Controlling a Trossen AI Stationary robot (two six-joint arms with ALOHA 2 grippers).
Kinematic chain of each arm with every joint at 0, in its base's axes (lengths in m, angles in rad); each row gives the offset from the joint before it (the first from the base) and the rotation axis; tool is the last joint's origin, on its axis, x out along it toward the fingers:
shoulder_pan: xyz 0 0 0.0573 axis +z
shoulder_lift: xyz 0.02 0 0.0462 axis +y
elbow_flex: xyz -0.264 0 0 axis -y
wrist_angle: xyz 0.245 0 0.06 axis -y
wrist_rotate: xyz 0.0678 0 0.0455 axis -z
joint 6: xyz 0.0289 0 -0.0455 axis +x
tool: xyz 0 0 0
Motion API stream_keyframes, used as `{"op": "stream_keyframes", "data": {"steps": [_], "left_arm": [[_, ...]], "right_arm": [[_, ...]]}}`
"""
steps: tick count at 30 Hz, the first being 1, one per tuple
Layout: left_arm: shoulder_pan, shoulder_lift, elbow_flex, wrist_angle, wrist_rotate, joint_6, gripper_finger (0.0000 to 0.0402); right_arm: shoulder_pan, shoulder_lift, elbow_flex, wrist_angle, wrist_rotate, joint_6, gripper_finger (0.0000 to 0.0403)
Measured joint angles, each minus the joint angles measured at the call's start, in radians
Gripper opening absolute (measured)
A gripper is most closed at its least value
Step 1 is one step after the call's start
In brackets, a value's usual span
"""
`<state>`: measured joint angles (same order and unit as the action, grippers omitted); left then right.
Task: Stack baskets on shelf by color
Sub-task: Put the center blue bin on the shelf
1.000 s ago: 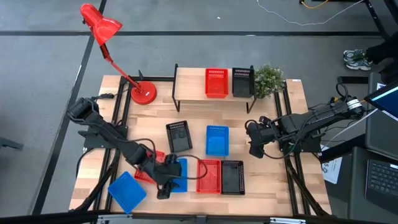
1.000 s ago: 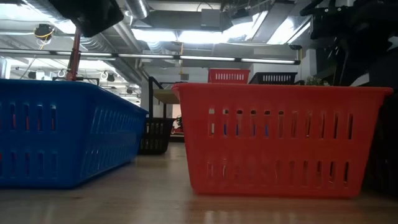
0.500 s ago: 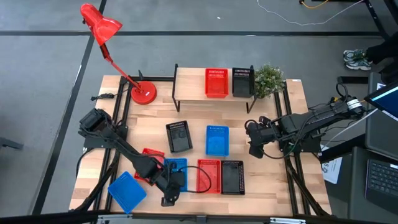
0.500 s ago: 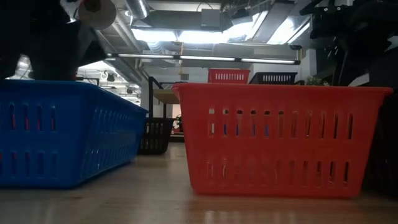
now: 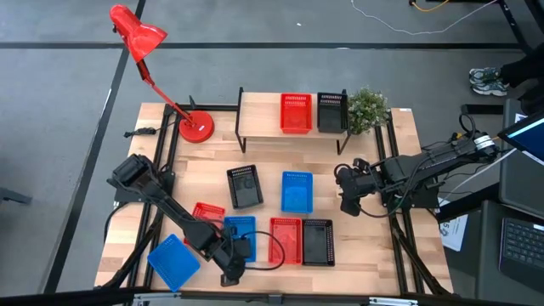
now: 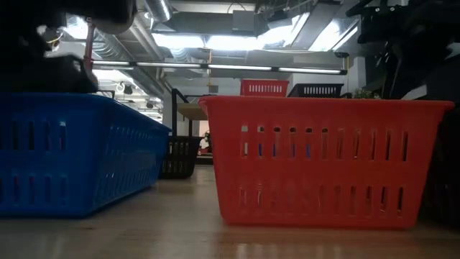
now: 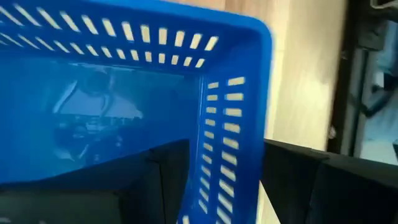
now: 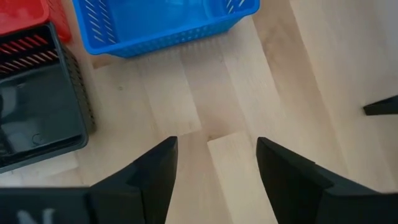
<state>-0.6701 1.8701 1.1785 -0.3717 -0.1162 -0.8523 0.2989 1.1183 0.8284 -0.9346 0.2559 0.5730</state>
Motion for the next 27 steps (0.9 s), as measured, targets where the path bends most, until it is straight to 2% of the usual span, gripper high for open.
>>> {"op": "stream_keyframes", "data": {"steps": [7, 11, 15, 18, 20, 23, 27], "left_arm": [[0.020, 0.028, 0.000, 0.024, 0.005, -0.083, 0.0156], [0.027, 0.027, 0.000, 0.067, 0.052, -0.057, 0.0103], [0.030, 0.023, 0.001, 0.112, 0.106, -0.056, 0.0021], [0.031, 0.009, 0.022, 0.110, 0.142, -0.071, 0.0007], [0.031, 0.001, 0.079, 0.090, 0.153, -0.075, 0.0002], [0.029, -0.020, 0.200, -0.043, 0.116, 0.004, 0.0000], [0.040, -0.037, 0.420, -0.332, -0.072, 0.205, 0.0000]], "right_arm": [[0.000, 0.000, 0.000, 0.001, 0.039, -0.005, 0.0217], [0.000, 0.000, 0.000, 0.003, 0.039, 0.023, 0.0217], [0.000, 0.000, 0.000, 0.004, 0.039, 0.025, 0.0217], [0.000, 0.000, 0.000, 0.004, 0.039, 0.024, 0.0217], [0.000, 0.000, 0.000, 0.004, 0.039, 0.023, 0.0217], [0.000, 0.000, 0.000, 0.004, 0.034, 0.031, 0.0217], [0.000, 0.000, 0.000, 0.014, 0.033, 0.031, 0.0217]]}}
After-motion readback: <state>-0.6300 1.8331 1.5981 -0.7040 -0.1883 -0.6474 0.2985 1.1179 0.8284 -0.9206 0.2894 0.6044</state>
